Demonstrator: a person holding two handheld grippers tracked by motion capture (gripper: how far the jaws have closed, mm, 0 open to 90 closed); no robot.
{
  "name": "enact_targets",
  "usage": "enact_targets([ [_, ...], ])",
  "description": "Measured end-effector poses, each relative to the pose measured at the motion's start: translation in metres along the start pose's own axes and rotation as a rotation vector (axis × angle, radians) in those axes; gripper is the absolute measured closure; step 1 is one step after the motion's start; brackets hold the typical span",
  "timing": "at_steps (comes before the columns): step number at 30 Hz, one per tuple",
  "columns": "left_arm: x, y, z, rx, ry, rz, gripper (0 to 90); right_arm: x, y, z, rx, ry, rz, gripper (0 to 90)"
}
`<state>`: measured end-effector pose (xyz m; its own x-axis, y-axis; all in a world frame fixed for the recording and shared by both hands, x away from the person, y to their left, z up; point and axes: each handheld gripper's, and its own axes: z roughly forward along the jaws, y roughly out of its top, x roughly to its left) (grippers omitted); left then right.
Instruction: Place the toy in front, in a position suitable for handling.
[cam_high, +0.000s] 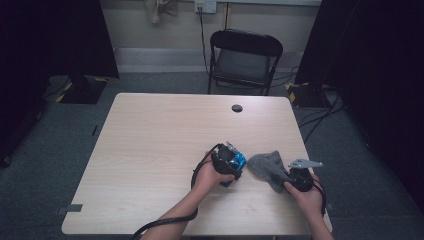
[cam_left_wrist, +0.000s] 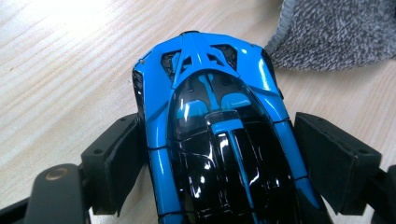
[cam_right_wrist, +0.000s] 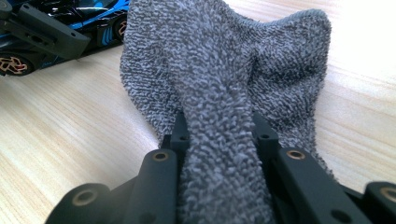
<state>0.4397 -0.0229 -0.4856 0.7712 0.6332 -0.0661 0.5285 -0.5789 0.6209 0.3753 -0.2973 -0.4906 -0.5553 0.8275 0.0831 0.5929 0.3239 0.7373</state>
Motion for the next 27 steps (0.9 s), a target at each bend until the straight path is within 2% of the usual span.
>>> enact_targets([
  [3,-0.0024,-0.0010,0.0011,-0.003,0.016,0.020,17.4,0.0002,0.0000,0.0001,0.000,-0.002,0.000,69.7],
  [10,-0.0045,-0.0026,0.0013,-0.013,0.036,0.034,18.3,0.0007,0.0004,0.0011,0.000,-0.003,-0.004,69.5],
  [14,-0.0059,-0.0038,0.0014,-0.025,0.042,0.013,19.1,0.0006,0.0005,0.0012,0.000,-0.003,-0.002,69.5],
  [16,-0.0067,-0.0036,0.0014,-0.021,0.051,0.015,19.5,0.0007,0.0005,0.0013,0.000,-0.003,-0.002,69.5],
  [22,-0.0103,-0.0034,0.0008,-0.017,0.076,-0.021,21.0,0.0003,0.0003,0.0013,-0.002,0.000,-0.001,69.4],
  [27,-0.0097,-0.0032,0.0009,-0.017,0.075,-0.019,20.8,0.0003,0.0003,0.0014,-0.002,0.000,0.001,69.2],
])
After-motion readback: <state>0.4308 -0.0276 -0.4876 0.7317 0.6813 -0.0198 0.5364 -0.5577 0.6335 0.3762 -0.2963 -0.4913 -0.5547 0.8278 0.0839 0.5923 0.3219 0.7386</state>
